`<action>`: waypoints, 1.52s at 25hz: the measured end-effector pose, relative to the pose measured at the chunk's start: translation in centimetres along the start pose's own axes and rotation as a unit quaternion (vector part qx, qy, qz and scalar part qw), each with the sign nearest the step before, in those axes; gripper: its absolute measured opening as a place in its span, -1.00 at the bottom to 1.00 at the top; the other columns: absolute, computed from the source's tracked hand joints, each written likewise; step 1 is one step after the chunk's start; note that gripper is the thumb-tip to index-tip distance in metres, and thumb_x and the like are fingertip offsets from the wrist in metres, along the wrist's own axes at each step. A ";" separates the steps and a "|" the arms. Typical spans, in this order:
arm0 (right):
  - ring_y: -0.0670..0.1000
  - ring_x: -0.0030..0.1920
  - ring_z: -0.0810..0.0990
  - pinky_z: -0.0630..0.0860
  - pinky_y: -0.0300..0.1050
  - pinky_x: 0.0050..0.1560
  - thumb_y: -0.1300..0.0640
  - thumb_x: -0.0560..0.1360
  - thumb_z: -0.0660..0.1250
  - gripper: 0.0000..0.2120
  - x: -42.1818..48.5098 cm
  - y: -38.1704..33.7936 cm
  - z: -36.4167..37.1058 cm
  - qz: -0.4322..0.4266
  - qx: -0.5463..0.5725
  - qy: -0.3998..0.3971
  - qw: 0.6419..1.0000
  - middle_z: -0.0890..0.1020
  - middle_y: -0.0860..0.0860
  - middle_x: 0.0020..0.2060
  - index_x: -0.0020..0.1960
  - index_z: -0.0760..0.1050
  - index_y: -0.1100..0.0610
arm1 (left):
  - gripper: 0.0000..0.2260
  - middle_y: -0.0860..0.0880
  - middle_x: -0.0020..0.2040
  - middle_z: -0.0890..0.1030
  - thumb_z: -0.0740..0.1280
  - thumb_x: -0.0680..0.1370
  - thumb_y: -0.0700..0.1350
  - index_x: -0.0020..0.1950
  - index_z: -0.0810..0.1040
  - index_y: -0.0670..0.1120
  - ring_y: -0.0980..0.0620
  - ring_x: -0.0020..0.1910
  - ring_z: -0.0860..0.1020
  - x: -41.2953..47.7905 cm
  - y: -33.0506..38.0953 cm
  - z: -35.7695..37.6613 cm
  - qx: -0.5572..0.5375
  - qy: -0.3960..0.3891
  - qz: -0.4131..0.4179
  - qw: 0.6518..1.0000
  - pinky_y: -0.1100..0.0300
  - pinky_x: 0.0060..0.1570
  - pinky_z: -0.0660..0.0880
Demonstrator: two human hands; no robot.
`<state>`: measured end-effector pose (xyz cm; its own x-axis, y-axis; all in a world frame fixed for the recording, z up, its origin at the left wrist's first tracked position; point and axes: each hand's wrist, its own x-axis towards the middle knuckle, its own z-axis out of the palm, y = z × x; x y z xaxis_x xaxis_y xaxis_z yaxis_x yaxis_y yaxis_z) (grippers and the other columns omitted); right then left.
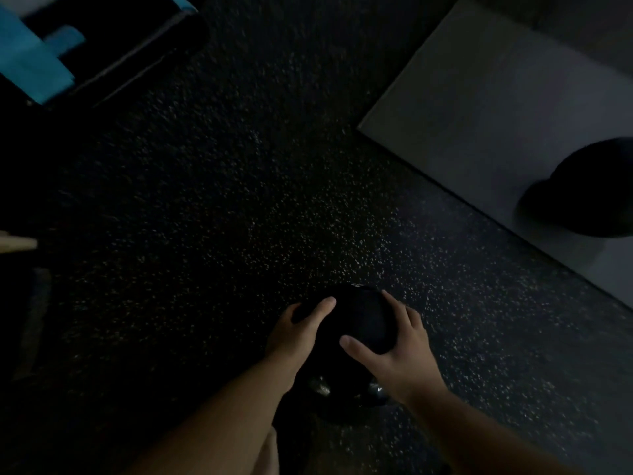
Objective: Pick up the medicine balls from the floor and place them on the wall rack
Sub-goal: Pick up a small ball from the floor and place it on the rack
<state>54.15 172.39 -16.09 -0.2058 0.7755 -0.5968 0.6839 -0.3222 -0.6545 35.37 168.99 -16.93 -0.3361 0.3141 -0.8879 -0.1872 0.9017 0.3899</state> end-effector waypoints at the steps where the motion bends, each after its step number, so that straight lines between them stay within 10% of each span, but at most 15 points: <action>1: 0.04 0.51 0.29 0.49 0.22 0.39 -0.67 0.08 0.41 0.19 0.3 -2.9 -0.6 -0.021 -0.002 -0.001 1.000 0.26 -0.16 0.49 0.60 0.13 -0.30 | -0.16 -0.07 0.51 0.53 0.49 0.40 0.46 0.60 0.46 0.13 -0.12 0.35 0.54 -1.0 2.1 -1.7 -0.009 0.011 0.015 1.000 -0.05 0.24 0.52; 14: 0.07 0.51 0.30 0.48 0.22 0.40 -0.73 0.01 0.33 0.30 -10.9 -56.6 -11.6 -0.287 0.001 0.045 0.957 0.26 -0.09 0.51 0.63 0.10 -0.22 | -0.05 -0.04 0.52 0.56 0.48 0.29 0.52 0.59 0.50 0.10 -0.11 0.41 0.55 -31.3 34.9 -34.4 -0.149 0.109 0.270 0.945 0.04 0.18 0.48; 19: 0.12 0.47 0.39 0.42 0.18 0.45 -0.57 0.14 0.47 0.16 -21.9 -76.9 -15.1 -0.409 0.038 0.073 0.909 0.38 0.00 0.45 0.61 0.25 -0.12 | -0.48 0.01 0.14 0.74 0.53 0.39 0.41 0.13 0.70 0.06 0.07 0.03 0.67 -49.2 44.4 -47.5 -0.158 0.190 0.382 0.891 0.17 -0.02 0.53; 22: 0.16 0.46 0.41 0.39 0.15 0.47 -0.51 0.17 0.53 0.10 -26.8 -87.4 -17.4 -0.482 0.052 0.091 0.870 0.41 0.08 0.44 0.58 0.30 -0.10 | -0.29 0.00 0.17 0.73 0.47 0.33 0.46 0.28 0.73 -0.01 -0.10 0.21 0.69 -58.6 49.5 -53.7 -0.154 0.257 0.429 0.852 0.07 0.22 0.57; 38: 0.14 0.41 0.45 0.52 0.13 0.35 -0.59 0.16 0.45 0.11 -26.9 -123.9 -21.3 -0.682 0.109 -0.019 0.723 0.39 0.01 0.43 0.58 0.25 -0.15 | -0.01 -0.06 0.24 0.71 0.49 0.12 0.50 0.44 0.58 0.01 -0.14 0.13 0.72 -75.7 69.0 -70.8 -0.283 0.413 0.517 0.694 -0.13 0.21 0.67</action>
<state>-10.13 203.01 90.90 -0.6063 0.4383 0.6636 -0.2993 0.6474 -0.7010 -17.42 186.40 94.49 -0.9315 0.2187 0.2908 0.2951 -0.0136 0.9554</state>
